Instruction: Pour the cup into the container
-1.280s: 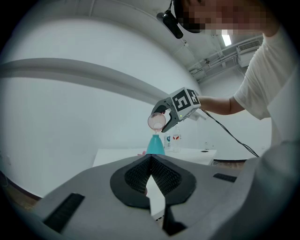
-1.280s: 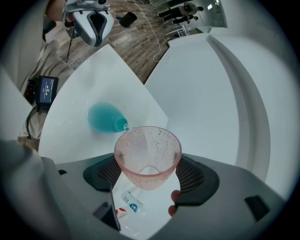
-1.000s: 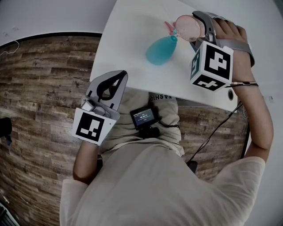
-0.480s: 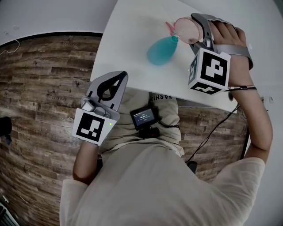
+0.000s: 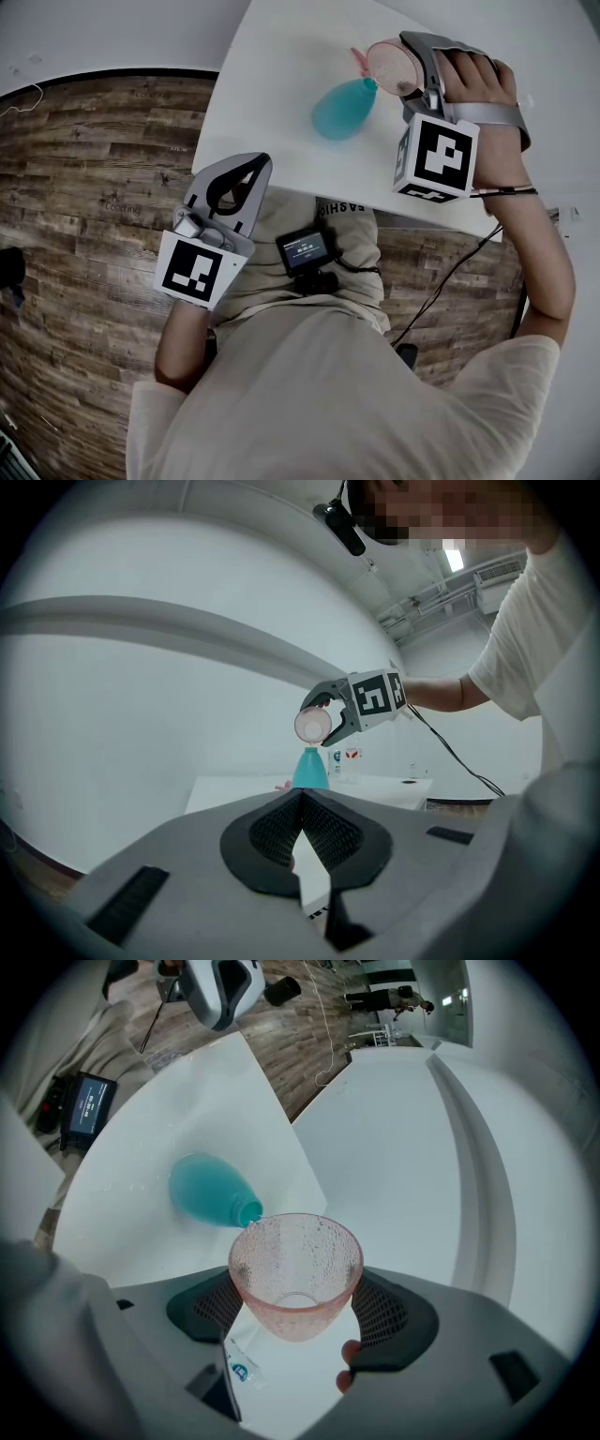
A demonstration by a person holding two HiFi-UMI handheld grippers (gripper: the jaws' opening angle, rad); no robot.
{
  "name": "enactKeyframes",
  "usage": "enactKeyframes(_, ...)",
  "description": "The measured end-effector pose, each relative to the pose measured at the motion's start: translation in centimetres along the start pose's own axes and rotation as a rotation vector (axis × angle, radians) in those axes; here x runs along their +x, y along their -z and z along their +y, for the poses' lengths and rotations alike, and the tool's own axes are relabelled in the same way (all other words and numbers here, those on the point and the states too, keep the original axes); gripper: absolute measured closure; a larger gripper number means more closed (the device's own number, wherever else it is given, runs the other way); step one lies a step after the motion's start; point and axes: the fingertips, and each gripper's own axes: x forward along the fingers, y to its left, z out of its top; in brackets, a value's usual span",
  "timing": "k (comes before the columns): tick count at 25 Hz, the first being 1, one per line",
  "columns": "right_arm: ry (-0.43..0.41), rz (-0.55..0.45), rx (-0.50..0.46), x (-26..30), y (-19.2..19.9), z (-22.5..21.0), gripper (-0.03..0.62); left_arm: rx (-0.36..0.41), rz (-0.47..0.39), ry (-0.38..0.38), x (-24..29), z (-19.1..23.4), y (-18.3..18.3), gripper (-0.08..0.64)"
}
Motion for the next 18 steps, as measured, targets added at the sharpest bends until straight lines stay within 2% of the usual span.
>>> enactKeyframes(5,0.086,0.004,-0.073,-0.3,-0.6,-0.5,0.222,0.005,0.000,0.004,0.1,-0.2,0.1,0.549)
enactKeyframes(12,0.144,-0.028,-0.137,-0.4,-1.1,-0.1,0.222,-0.001,0.007,0.005,0.3,-0.3,0.1,0.549)
enactKeyframes(18,0.316,-0.028,-0.332,-0.7,-1.4,-0.8,0.222,-0.003,0.024,0.007,0.7,-0.7,0.2,0.549)
